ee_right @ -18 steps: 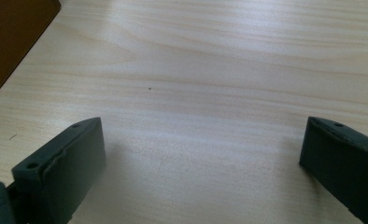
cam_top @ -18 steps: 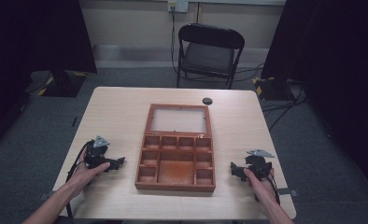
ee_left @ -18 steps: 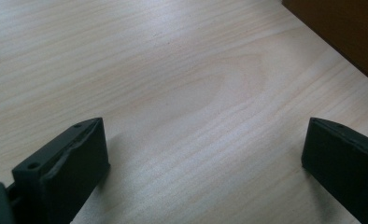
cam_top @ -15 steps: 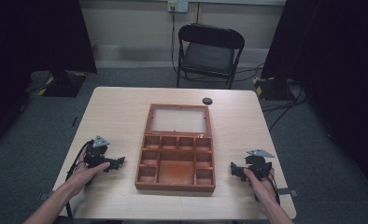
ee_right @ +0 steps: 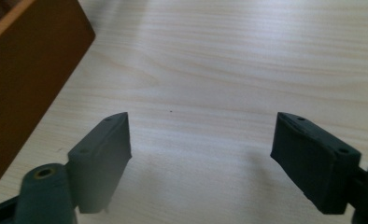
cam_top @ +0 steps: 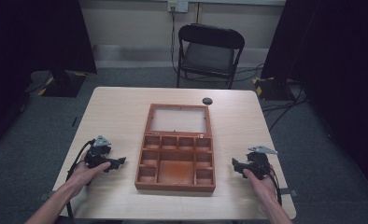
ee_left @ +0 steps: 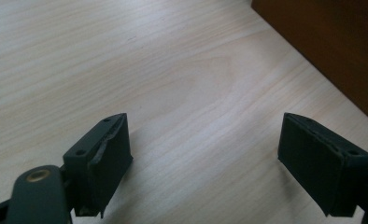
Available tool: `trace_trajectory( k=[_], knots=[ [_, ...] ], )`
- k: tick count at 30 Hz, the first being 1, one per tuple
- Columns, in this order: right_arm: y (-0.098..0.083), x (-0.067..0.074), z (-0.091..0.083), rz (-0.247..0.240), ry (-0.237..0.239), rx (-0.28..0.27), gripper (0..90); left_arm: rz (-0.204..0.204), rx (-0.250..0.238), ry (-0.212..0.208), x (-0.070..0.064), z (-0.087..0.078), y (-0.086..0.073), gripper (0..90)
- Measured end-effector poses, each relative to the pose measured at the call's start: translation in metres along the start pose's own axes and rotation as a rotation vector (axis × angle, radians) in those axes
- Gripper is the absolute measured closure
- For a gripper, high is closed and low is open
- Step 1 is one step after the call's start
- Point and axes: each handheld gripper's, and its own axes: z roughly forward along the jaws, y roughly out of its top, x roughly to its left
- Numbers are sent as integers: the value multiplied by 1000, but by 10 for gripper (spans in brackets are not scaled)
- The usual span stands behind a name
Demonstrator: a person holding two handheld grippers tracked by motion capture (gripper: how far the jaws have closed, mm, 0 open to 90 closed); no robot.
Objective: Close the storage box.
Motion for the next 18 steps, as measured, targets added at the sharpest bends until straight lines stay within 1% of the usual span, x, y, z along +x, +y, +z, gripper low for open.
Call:
trace_trajectory(
  k=[1,2,3,4,5,6,7,8,9,10,11,12,13,14,16,18],
  knots=[
    [1,1,0,-4,1,-2,136,0,-3,6,0,-1,1,168],
    [2,3,-1,-7,7,-8,166,-5,-5,8,0,-3,2,168],
    [3,4,-1,-19,17,-8,149,-25,-16,6,0,-3,3,168],
    [4,5,-1,-35,23,-5,138,-27,-11,7,1,-5,4,169],
    [4,7,-1,-44,29,-5,150,-29,-8,11,1,-6,5,172],
    [5,8,-1,-53,40,-4,141,-33,-9,16,2,-7,6,175],
    [5,10,-1,-61,43,-1,144,-28,-12,22,2,-7,8,178],
    [5,12,0,-81,47,7,145,-35,-16,21,2,-7,9,182],
    [5,14,1,-86,66,13,145,-34,-10,23,2,-8,11,184],
    [6,15,2,-88,80,15,145,-40,-14,21,1,-8,13,184],
    [8,17,2,-92,96,11,145,-39,-17,17,1,-9,15,184],
    [9,18,1,-89,106,0,146,-29,-22,22,0,-10,17,186],
    [11,18,1,-85,117,-15,146,-34,-37,14,-1,-11,19,186],
    [13,20,0,-88,122,-25,147,-32,-41,8,-2,-12,21,186],
    [18,22,1,-108,130,-31,152,-40,-57,1,-4,-12,23,186],
    [23,25,1,-122,149,-28,169,-26,-55,10,-5,-11,25,189]
  ],
)
